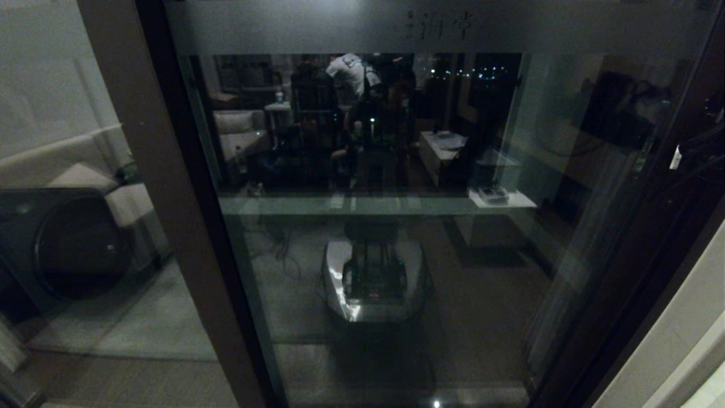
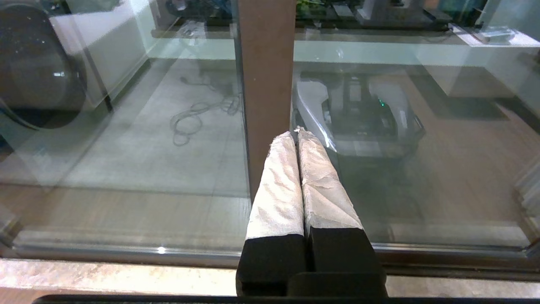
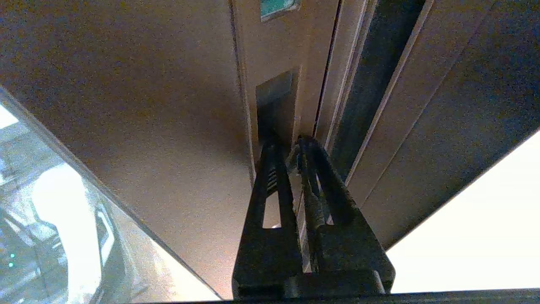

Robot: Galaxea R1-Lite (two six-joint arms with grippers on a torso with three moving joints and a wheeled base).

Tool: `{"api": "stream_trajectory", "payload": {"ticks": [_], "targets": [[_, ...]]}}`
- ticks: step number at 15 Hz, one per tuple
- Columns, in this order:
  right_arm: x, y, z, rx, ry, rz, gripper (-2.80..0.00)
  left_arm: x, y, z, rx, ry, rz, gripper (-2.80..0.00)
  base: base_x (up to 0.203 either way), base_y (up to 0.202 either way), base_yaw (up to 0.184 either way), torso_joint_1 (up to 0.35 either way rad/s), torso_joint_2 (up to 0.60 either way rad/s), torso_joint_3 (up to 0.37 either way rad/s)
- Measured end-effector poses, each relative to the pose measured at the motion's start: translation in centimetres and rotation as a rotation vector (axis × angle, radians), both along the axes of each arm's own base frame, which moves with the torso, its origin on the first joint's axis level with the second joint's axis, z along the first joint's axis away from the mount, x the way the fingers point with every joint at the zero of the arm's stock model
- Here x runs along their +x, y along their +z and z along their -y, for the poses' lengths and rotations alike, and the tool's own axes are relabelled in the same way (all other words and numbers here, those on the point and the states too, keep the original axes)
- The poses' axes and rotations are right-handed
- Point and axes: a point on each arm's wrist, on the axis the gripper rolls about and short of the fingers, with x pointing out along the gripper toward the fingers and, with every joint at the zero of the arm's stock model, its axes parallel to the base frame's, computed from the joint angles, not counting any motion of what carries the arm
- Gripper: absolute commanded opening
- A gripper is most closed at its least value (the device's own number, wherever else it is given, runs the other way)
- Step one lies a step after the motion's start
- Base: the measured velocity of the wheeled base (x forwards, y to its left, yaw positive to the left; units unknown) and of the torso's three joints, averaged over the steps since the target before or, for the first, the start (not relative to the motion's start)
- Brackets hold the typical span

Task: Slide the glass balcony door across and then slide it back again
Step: Close the slid door

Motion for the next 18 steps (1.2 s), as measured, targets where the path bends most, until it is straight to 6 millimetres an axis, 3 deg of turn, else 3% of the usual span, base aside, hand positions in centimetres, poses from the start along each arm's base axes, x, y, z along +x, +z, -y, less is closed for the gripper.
{"api": "stream_trajectory", "payload": {"ticks": [18], "targets": [[0.4, -0.4, 1.1, -0.001, -0.022, 0.003, -2.80, 0.0, 0.0, 0.0, 0.000, -0.001, 0.000, -2.80, 0.000, 0.000, 0.000, 0.000, 0.00, 0.000]]}}
